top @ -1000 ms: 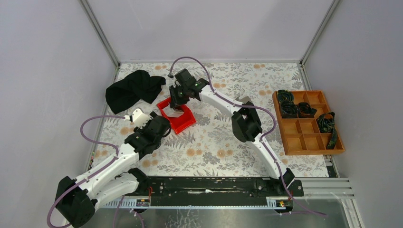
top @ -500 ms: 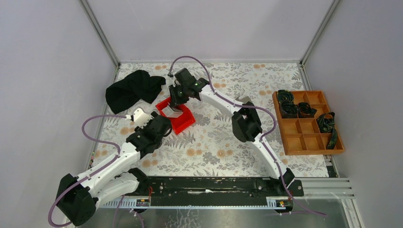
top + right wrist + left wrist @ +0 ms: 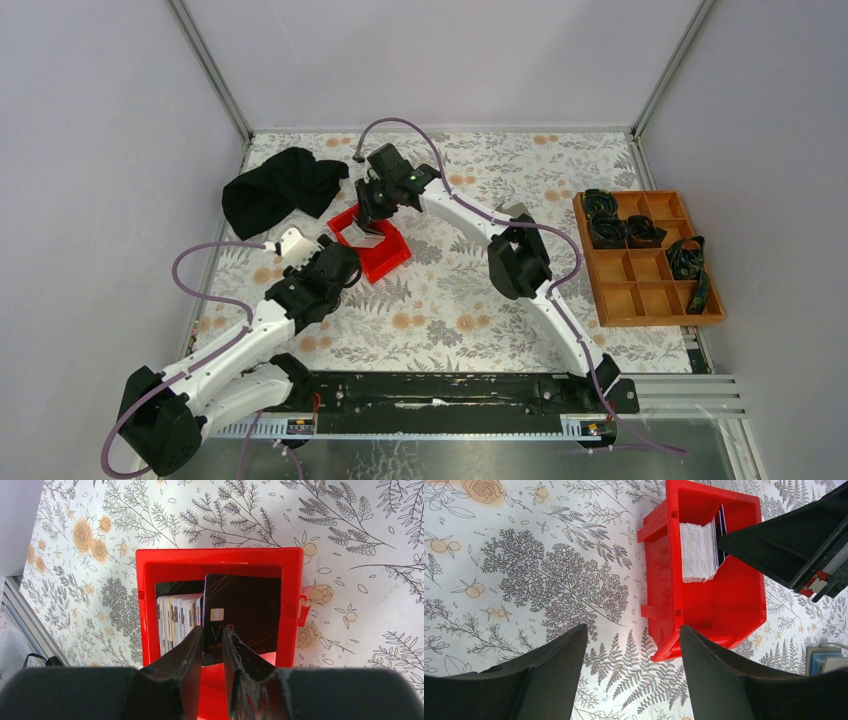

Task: Put the credit cards into the card holder
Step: Pick up the credit card from the center of the board.

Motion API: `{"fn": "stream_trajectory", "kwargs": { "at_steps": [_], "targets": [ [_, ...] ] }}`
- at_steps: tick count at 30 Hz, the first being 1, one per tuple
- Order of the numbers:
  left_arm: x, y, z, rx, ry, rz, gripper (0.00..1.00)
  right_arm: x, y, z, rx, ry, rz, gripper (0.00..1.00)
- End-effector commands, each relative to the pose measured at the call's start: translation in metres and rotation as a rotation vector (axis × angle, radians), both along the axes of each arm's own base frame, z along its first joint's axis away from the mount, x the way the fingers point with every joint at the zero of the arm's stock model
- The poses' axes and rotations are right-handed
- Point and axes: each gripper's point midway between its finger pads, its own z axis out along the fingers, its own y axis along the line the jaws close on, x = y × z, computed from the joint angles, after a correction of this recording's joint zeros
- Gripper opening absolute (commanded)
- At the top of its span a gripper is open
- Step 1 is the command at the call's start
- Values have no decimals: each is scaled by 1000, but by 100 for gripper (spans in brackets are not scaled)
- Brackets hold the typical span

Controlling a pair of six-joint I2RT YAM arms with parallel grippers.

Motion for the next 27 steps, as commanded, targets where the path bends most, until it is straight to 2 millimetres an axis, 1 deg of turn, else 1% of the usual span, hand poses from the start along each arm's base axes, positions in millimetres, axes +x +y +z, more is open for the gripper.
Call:
{"fn": "stream_trajectory", "kwargs": {
  "at_steps": [1,15,19,27],
  "targets": [
    [4,-3,6,-25,-42,13,75,-8,8,47,73,-39,36,26],
    [3,-1,7,-24,-43,16,75,-5,4,51,70,-48,26,28],
    [3,-1,8,-24,-44,15,75,-4,2,51,70,-43,22,31],
    [1,0,7,-18,-39,13,75,-2,-1,45,69,-22,16,30]
  ]
}}
